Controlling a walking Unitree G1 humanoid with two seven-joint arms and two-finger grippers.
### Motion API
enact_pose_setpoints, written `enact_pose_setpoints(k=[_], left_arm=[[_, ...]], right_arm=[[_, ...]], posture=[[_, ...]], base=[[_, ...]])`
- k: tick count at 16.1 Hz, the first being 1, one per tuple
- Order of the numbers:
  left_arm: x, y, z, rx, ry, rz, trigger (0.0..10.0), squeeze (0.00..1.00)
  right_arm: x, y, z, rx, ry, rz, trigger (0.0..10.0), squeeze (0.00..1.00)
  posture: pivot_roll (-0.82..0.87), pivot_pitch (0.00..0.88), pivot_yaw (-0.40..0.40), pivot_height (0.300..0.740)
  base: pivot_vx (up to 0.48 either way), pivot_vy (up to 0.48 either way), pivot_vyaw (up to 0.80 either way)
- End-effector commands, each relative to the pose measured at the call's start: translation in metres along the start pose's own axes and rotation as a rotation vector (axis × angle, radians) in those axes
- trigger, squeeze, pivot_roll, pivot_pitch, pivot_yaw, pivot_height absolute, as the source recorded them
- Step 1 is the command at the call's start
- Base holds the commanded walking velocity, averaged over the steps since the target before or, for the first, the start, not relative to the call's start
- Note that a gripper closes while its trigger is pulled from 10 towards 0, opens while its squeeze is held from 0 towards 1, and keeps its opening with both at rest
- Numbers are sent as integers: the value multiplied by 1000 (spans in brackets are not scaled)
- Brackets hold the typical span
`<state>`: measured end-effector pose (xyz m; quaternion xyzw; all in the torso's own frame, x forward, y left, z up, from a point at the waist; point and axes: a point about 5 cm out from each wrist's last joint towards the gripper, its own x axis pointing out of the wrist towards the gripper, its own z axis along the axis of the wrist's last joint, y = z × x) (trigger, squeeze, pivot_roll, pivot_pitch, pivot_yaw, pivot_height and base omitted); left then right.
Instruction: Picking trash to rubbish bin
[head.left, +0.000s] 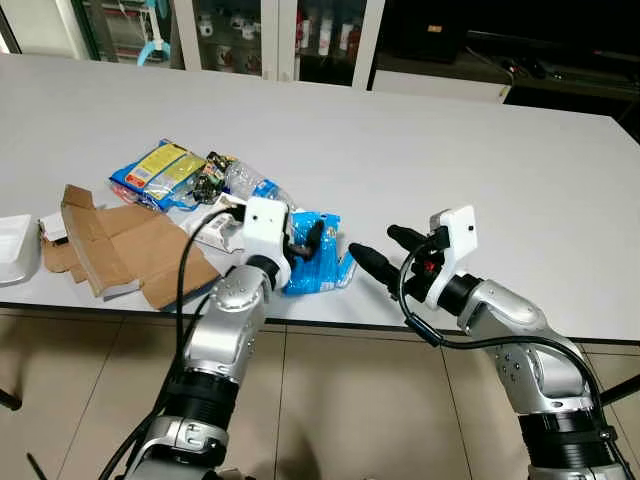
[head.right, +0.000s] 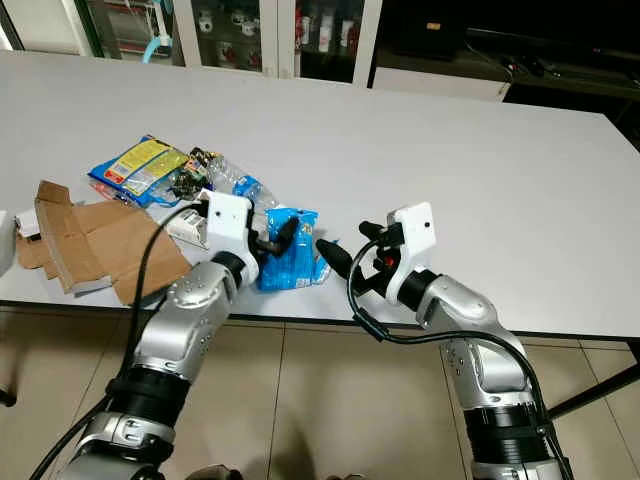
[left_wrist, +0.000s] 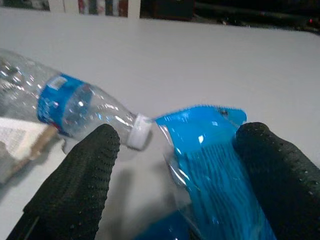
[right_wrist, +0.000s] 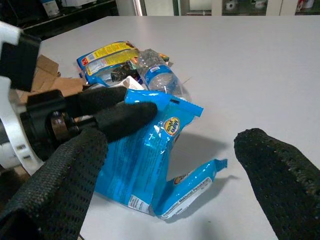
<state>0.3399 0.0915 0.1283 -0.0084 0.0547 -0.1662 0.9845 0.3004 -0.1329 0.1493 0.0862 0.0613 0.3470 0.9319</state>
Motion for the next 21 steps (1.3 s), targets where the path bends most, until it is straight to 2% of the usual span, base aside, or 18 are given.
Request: enact_pose_setpoints(k=[1, 6, 10, 17, 19, 21], left_arm=[[3, -7, 0, 10, 17, -19, 10000, 0], [6, -17, -7, 9, 60, -51, 10000, 0], [6, -16, -16, 48, 128, -42, 10000, 0], [6, -18, -18, 94, 164, -21, 10000, 0], [5, -21, -26, 127, 240, -43, 10000, 0], [4, -21, -30, 146, 267, -50, 10000, 0]], right_arm=[[-2, 2, 4, -5, -7, 16, 10000, 0], [-2, 3, 4, -1, -9, 18, 10000, 0], [-1, 4, 4, 1, -9, 19, 10000, 0], [1, 5, 5, 3, -12, 27, 10000, 0], [1, 6, 5, 4, -15, 32, 10000, 0], [1, 7, 5, 4, -15, 33, 10000, 0]], posture=[[-94, 71, -89, 740], [-97, 71, -87, 740], [-96, 71, -83, 740], [-93, 71, -84, 740], [-95, 71, -83, 740], [-94, 72, -83, 740]], base=[[0, 0, 0], [0, 0, 0], [0, 0, 0], [0, 0, 0], [0, 0, 0], [0, 0, 0]])
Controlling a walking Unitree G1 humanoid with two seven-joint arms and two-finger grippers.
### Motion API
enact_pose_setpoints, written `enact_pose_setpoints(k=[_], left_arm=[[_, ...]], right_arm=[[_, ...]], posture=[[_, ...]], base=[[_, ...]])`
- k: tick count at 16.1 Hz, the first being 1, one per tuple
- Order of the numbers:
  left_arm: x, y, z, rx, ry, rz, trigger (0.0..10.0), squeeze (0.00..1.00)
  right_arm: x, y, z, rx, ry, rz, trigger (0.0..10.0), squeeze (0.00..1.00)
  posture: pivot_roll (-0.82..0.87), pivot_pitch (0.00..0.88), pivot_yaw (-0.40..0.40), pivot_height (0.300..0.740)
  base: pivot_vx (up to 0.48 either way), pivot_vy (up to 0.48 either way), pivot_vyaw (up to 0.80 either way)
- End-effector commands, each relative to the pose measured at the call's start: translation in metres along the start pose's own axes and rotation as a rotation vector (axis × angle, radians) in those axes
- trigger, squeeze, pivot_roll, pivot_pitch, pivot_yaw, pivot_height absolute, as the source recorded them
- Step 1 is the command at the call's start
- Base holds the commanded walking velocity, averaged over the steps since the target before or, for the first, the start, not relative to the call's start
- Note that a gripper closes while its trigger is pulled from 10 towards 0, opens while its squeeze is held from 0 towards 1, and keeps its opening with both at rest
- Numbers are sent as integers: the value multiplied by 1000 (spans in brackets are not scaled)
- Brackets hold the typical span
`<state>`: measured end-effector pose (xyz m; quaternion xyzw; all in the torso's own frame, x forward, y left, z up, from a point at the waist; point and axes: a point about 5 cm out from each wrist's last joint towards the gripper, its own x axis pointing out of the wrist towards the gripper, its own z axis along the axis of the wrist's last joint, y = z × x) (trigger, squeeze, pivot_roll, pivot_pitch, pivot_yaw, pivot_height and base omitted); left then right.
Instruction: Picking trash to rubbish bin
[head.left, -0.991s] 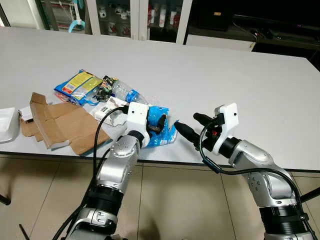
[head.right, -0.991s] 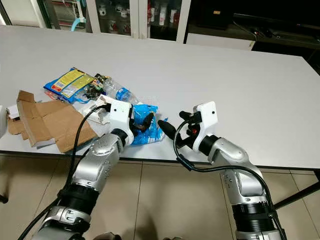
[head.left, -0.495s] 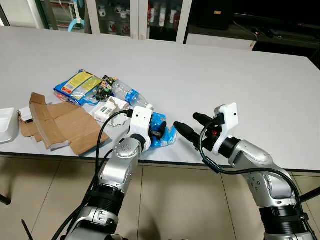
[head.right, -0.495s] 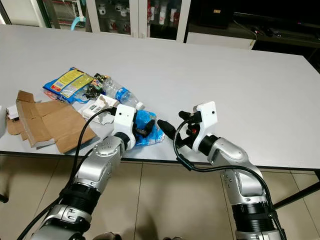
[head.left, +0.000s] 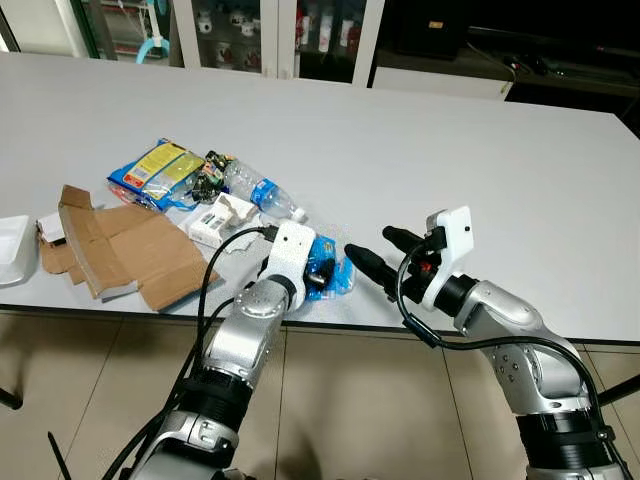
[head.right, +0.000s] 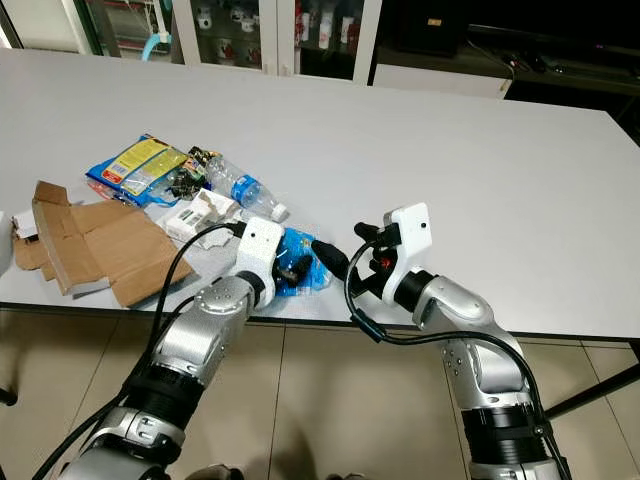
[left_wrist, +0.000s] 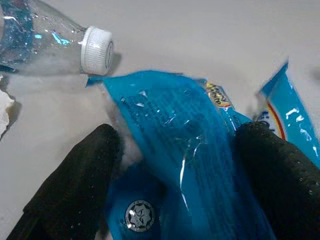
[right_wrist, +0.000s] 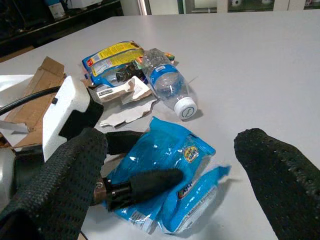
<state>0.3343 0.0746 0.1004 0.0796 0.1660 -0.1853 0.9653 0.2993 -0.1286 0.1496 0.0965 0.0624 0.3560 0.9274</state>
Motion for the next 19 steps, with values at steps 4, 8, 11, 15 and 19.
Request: enact_pose_setpoints(k=[4, 8, 11, 15, 19], left_arm=[[1, -4, -9, 55, 82, 2, 8235, 0], [1, -3, -9, 52, 88, -2, 0, 0], [1, -3, -9, 44, 82, -9, 0, 0], [1, -2, -9, 43, 80, -8, 0, 0], [2, -3, -7, 45, 75, -18, 0, 0]], right_arm=[[0, 4, 5, -11, -13, 16, 10000, 0], [1, 4, 6, -10, -14, 19, 10000, 0], [1, 5, 6, -12, -15, 21, 10000, 0], [1, 5, 5, -8, -14, 21, 10000, 0], [1, 4, 5, -7, -15, 18, 10000, 0]], posture=[[-93, 72, -83, 740], [-92, 72, -84, 740], [-91, 72, -85, 740], [-91, 70, -83, 740], [-93, 70, -83, 740]], base=[[0, 0, 0], [0, 0, 0], [0, 0, 0], [0, 0, 0], [0, 0, 0]])
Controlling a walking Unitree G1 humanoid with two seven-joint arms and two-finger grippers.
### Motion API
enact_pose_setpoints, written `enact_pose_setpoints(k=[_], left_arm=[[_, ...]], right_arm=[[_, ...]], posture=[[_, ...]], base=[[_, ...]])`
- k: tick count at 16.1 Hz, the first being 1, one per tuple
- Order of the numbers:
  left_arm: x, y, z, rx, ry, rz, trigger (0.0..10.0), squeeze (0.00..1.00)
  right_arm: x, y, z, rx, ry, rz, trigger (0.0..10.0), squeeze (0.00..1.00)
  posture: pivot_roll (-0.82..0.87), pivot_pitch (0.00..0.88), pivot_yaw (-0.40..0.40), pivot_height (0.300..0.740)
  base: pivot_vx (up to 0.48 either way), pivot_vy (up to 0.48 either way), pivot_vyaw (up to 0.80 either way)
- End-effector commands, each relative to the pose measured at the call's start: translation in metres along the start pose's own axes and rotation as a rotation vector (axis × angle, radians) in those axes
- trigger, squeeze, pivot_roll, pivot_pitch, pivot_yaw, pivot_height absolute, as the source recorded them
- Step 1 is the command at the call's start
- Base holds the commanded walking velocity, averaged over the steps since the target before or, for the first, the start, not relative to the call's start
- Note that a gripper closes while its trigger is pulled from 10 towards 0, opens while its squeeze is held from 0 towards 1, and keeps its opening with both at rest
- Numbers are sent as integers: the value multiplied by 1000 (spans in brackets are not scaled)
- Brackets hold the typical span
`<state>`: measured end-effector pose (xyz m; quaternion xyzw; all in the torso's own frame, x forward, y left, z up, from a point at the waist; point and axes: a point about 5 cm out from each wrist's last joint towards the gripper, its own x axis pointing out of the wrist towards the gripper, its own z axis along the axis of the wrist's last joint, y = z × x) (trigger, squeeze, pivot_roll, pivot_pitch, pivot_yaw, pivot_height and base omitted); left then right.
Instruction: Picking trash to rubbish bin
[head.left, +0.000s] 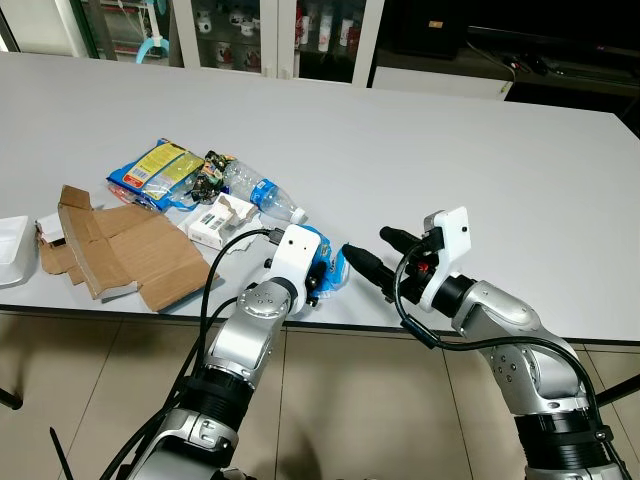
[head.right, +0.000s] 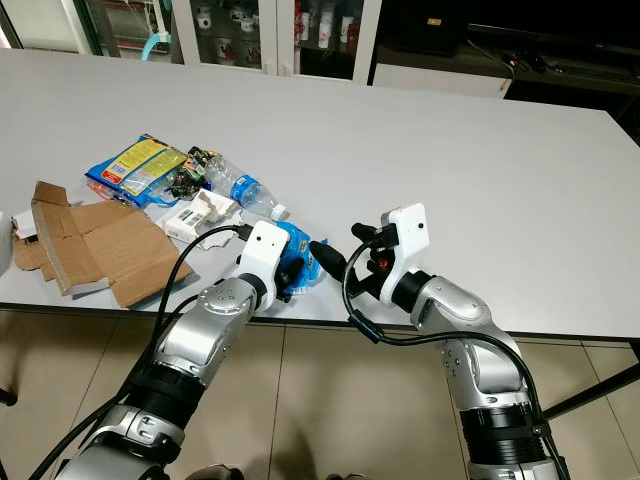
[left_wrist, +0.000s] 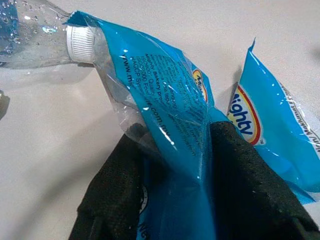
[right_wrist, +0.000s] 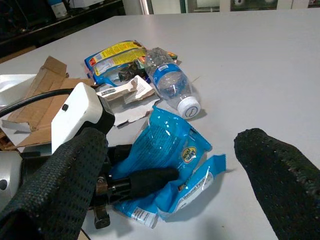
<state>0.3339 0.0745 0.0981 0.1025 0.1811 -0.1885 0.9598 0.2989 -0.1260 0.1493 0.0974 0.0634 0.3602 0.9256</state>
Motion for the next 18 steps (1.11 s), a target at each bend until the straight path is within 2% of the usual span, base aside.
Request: enact_pose_setpoints(k=[1, 9, 11, 12, 14, 16, 18], left_arm=[[2, -2, -5, 5, 35, -15, 0, 0], [1, 0, 0, 2, 13, -5, 0, 0], [0, 1, 6, -11, -28, 0, 0, 0], [-1, 5, 13, -11, -78, 27, 9608, 0], [-2, 18, 29, 22, -182, 132, 10000, 0], [-5, 23, 39, 39, -244, 168, 10000, 0], [-9, 31, 50, 78, -328, 241, 10000, 0]], right_arm=[[0, 2, 6, -10, -17, 9, 10000, 0], [1, 3, 7, -12, -30, 7, 10000, 0], [2, 3, 8, -14, -35, 1, 10000, 0], [2, 2, 9, -17, -44, -17, 10000, 0], [6, -9, 15, -15, -93, -123, 10000, 0], [7, -17, 20, -15, -132, -202, 10000, 0], [8, -33, 31, -13, -209, -385, 10000, 0]], posture=[[-92, 69, -83, 740], [-92, 69, -81, 740], [-91, 69, -80, 740], [-89, 67, -79, 740], [-87, 63, -77, 740], [-84, 61, -78, 740], [-82, 58, -78, 740]], base=[[0, 0, 0], [0, 0, 0], [0, 0, 0], [0, 0, 0], [0, 0, 0], [0, 0, 0], [0, 0, 0]])
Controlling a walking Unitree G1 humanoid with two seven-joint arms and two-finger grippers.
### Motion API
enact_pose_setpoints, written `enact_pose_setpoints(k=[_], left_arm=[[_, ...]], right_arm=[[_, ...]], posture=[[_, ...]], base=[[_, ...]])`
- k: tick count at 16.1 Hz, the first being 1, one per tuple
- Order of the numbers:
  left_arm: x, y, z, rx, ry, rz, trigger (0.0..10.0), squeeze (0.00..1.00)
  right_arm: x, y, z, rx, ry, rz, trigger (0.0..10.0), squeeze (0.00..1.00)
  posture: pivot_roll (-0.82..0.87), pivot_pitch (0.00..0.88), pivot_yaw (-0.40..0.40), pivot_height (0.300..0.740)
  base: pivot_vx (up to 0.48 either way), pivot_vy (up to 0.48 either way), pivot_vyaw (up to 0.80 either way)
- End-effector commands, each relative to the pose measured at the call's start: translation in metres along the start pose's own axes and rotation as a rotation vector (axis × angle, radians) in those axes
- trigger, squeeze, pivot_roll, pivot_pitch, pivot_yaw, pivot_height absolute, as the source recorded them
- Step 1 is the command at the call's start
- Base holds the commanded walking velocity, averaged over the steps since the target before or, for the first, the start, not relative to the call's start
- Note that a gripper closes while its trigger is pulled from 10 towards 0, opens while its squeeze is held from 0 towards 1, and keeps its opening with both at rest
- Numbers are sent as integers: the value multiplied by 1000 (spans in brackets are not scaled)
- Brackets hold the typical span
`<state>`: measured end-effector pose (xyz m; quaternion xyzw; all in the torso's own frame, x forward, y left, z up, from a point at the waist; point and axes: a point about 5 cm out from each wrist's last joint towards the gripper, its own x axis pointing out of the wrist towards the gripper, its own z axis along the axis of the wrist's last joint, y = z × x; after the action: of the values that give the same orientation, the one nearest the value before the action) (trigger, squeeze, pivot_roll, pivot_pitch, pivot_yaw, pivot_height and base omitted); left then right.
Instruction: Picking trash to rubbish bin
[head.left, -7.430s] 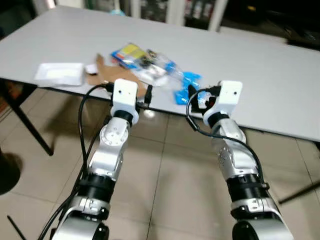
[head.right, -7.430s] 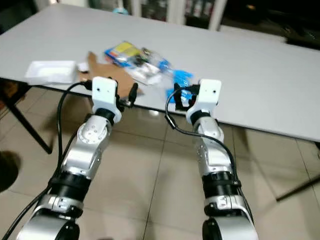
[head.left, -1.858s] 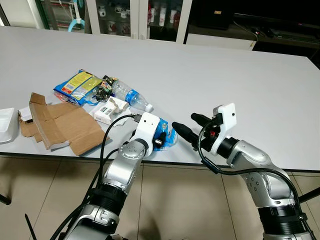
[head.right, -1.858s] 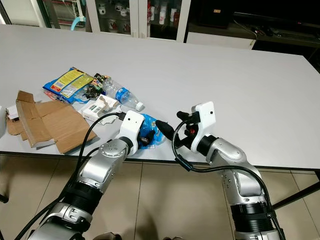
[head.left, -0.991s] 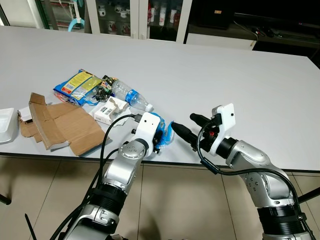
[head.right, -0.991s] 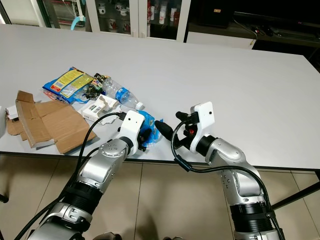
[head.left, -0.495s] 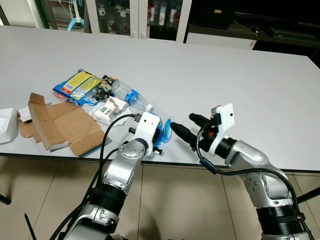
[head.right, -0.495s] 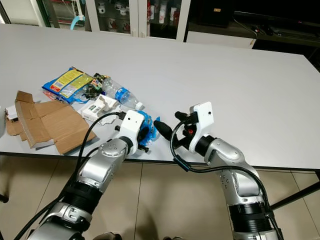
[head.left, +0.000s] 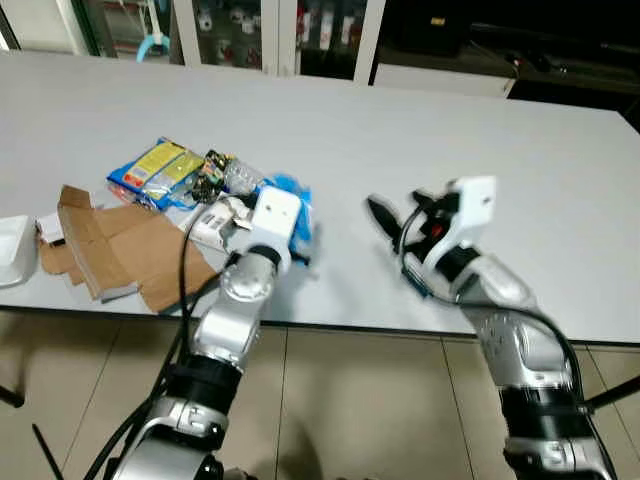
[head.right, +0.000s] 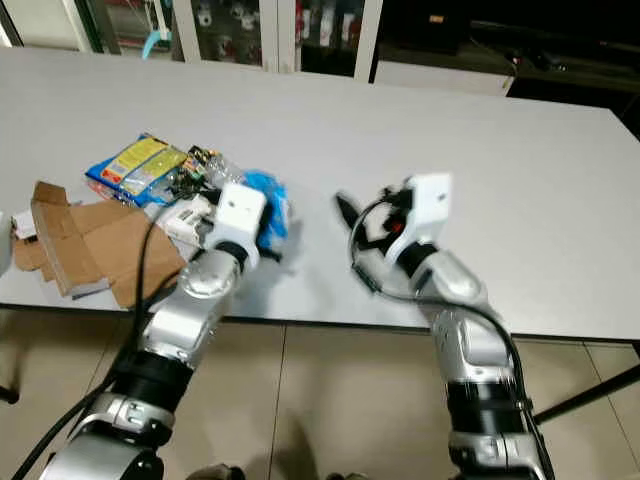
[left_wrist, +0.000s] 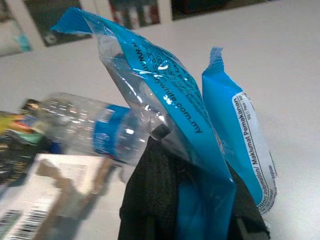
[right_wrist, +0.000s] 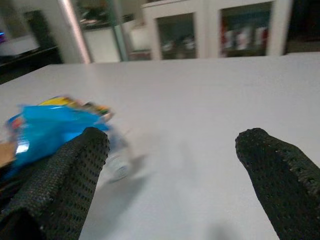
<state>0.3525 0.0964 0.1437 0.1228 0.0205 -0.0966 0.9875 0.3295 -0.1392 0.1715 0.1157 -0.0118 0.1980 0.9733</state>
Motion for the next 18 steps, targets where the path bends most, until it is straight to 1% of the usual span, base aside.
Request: enact_pose_setpoints(k=[1, 2, 3, 5, 6, 7, 8, 9, 10, 11, 12, 14, 15, 18], left_arm=[[2, 0, 10, 22, -48, 26, 10000, 0], [2, 4, 13, 27, -80, 51, 10000, 0], [1, 7, 16, 1, -113, 79, 10000, 0], [-1, 14, 22, 5, -178, 112, 10000, 0], [-3, 17, 24, 9, -199, 127, 10000, 0], [-4, 19, 24, 11, -206, 139, 10000, 0], [-7, 23, 24, -1, -231, 153, 10000, 0], [-11, 28, 24, -22, -251, 159, 10000, 0], [-13, 31, 23, -26, -263, 166, 10000, 0], [-14, 33, 20, -47, -266, 194, 10000, 0], [-15, 35, 19, -53, -271, 210, 10000, 0], [-16, 35, 17, -35, -262, 221, 10000, 0], [-17, 35, 15, -41, -263, 223, 10000, 0], [-20, 38, 11, -15, -264, 214, 10000, 0]], right_arm=[[0, -12, 4, -14, -31, -109, 10000, 0], [3, -17, 6, -63, -51, -190, 10000, 0], [4, -20, 7, -32, -77, -254, 10000, 0], [4, -23, 4, -67, -104, -357, 10000, 0], [4, -24, 2, -40, -121, -396, 10000, 0], [4, -26, 1, -39, -126, -417, 10000, 0], [3, -26, 0, -52, -135, -428, 10000, 0], [3, -25, -2, -45, -147, -418, 10000, 0], [3, -24, -5, -39, -144, -412, 10000, 0], [4, -18, -15, -37, -117, -403, 10000, 0], [5, -14, -18, -46, -113, -394, 10000, 0], [5, -12, -20, -50, -122, -401, 10000, 0], [5, -11, -19, -73, -130, -396, 10000, 0], [3, -17, -17, -87, -141, -401, 10000, 0]], posture=[[-81, 58, -79, 740], [-80, 56, -79, 740], [-77, 52, -81, 740], [-68, 46, -83, 740], [-68, 42, -82, 740], [-67, 41, -83, 740], [-57, 34, -88, 740], [-57, 29, -89, 740], [-61, 25, -89, 740], [-59, 18, -93, 740], [-58, 15, -94, 740], [-58, 8, -92, 740], [-59, 6, -92, 740], [-59, 1, -91, 740]], base=[[0, 0, 0], [0, 0, 0], [0, 0, 0], [0, 0, 0], [0, 0, 0], [0, 0, 0], [0, 0, 0], [0, 0, 0], [0, 0, 0], [0, 0, 0], [0, 0, 0], [0, 0, 0], [0, 0, 0], [0, 0, 0]])
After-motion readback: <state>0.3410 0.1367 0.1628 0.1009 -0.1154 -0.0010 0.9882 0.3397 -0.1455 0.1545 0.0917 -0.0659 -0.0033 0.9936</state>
